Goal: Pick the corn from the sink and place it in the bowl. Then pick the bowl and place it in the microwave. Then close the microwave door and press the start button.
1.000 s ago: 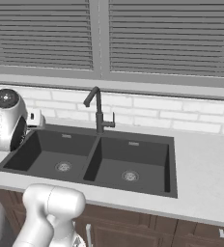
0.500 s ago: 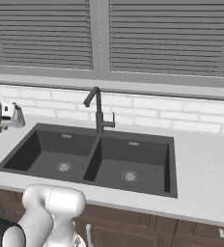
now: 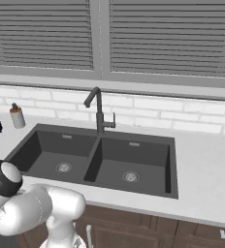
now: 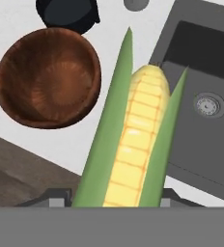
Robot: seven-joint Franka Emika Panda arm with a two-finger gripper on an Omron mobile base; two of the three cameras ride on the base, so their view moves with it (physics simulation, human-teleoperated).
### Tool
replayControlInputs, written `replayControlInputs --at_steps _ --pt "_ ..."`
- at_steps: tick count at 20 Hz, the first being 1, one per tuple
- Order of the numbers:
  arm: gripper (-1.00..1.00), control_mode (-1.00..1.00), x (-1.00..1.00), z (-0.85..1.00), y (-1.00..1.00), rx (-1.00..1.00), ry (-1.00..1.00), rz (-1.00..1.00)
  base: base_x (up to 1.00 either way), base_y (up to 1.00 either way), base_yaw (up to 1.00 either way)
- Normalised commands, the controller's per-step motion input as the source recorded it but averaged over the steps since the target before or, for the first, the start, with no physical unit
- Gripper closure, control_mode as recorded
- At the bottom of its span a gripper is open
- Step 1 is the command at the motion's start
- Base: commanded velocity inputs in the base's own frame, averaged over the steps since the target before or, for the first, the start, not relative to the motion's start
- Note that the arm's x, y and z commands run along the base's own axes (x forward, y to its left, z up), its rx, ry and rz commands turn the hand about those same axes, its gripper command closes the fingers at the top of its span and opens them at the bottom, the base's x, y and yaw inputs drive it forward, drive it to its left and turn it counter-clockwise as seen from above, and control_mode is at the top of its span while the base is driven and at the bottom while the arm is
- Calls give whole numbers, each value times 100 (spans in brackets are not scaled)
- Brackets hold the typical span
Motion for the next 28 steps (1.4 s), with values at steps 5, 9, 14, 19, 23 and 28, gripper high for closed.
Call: replayControlInputs --at_steps 5,9,14,19,23,28 --pt "100 -100 4 -38 55 13 1 0 0 0 0" --pt "100 -100 10 -46 68 3 -2 -4 0 0 0" --pt "100 -100 43 -34 75 -3 3 0 0 0 0" --pt "100 -100 34 -6 37 -1 1 0 0 0 0" --pt "100 -100 4 -12 37 0 1 0 0 0 0" --pt "100 -100 0 -37 16 0 0 0 0 0 0"
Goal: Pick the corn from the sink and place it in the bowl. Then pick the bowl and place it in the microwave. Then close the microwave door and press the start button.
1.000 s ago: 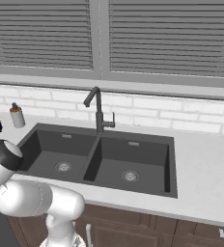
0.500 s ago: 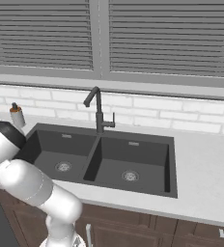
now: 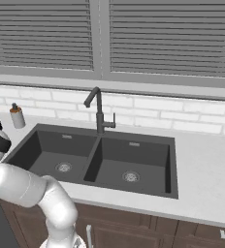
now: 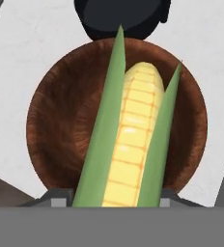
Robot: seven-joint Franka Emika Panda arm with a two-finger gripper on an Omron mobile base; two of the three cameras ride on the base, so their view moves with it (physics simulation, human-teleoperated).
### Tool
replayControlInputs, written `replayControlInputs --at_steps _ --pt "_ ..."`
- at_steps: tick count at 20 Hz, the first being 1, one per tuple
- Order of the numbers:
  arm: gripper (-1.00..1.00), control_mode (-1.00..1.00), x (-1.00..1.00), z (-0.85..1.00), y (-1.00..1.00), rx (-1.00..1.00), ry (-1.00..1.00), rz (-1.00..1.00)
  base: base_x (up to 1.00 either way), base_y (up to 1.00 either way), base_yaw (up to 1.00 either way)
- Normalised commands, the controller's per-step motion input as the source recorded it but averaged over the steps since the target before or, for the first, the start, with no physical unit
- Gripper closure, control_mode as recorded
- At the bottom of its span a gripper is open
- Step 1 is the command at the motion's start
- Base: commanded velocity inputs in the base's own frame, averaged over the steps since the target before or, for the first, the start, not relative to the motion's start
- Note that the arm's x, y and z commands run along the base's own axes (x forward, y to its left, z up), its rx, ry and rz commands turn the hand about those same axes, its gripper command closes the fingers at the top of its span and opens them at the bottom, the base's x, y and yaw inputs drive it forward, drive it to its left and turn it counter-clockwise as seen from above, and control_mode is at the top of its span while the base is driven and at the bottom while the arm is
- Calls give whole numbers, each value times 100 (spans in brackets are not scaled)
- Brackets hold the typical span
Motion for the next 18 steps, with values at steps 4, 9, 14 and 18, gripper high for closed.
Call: replayControlInputs --at_steps 4,9,14,18 --pt "100 -100 6 -21 0 0 0 0 0 0 0" --pt "100 -100 3 -30 0 0 1 0 0 0 0" --pt "100 -100 1 -30 0 0 0 0 0 0 0" --pt "100 -100 1 -33 0 0 0 0 0 0 0"
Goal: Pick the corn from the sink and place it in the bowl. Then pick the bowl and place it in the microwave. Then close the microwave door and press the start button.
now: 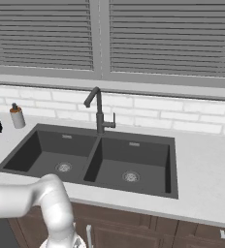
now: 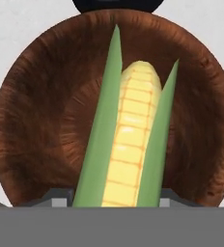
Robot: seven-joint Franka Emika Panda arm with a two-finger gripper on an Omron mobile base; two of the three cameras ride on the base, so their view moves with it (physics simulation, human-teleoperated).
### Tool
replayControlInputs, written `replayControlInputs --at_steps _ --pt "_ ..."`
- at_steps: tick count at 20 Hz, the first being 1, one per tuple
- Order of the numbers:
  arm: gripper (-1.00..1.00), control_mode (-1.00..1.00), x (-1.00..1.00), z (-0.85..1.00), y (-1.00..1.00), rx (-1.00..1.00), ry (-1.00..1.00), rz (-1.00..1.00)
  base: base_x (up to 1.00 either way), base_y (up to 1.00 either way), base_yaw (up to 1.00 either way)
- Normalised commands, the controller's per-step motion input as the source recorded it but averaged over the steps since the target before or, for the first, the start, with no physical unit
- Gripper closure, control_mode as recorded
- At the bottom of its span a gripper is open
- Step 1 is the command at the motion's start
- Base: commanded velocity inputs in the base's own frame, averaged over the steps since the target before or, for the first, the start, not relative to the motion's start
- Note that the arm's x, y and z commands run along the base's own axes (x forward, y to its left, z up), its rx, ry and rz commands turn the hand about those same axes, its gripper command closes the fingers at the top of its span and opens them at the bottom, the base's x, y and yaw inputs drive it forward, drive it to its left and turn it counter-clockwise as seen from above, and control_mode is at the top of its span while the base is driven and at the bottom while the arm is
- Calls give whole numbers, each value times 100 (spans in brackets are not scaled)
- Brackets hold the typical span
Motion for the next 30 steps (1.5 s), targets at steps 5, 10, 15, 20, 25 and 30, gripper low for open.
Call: replayControlInputs --at_steps 5,10,15,20,25,30 --pt "100 -100 0 -31 0 0 0 0 0 0 0" --pt "100 -100 1 -23 0 0 0 0 0 0 0" --pt "100 -100 7 -21 0 0 0 0 0 0 0" --pt "100 -100 8 -13 0 0 0 0 0 0 0" --pt "100 -100 19 -13 3 0 0 0 0 0 0" --pt "-100 -100 16 -4 19 0 -1 0 0 0 0"
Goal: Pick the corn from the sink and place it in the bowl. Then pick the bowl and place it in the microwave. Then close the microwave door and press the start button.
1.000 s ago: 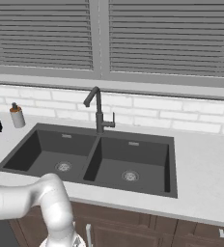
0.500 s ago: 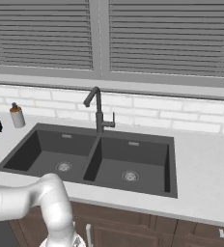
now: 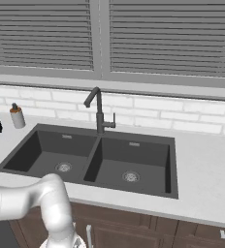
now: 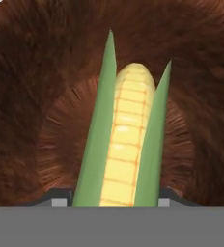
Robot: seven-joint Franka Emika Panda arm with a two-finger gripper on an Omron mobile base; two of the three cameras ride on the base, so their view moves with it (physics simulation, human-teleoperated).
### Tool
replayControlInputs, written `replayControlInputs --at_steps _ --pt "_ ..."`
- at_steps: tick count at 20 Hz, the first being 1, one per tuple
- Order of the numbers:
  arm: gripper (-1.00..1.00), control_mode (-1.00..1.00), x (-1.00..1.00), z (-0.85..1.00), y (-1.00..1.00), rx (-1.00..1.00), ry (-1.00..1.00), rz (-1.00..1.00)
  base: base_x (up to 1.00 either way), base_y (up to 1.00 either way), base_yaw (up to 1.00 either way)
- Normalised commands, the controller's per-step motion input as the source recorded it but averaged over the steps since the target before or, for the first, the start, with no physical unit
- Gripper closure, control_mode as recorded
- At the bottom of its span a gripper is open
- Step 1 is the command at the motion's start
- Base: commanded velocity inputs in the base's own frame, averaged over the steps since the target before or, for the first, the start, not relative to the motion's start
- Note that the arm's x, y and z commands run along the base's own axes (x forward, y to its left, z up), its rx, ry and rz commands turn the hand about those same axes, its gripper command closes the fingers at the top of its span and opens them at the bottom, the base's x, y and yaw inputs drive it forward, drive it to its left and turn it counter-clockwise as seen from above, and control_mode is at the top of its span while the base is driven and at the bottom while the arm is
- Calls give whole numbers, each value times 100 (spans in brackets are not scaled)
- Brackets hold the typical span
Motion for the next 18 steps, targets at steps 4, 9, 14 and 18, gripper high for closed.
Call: replayControlInputs --at_steps 4,9,14,18 --pt "-100 -100 0 0 0 0 -1 0 0 0 0" --pt "-100 -100 -2 12 0 0 -11 0 0 0 0" --pt "-100 -100 -30 65 0 0 -17 0 0 0 0" --pt "-100 -100 -36 58 -13 0 -2 0 0 0 0"
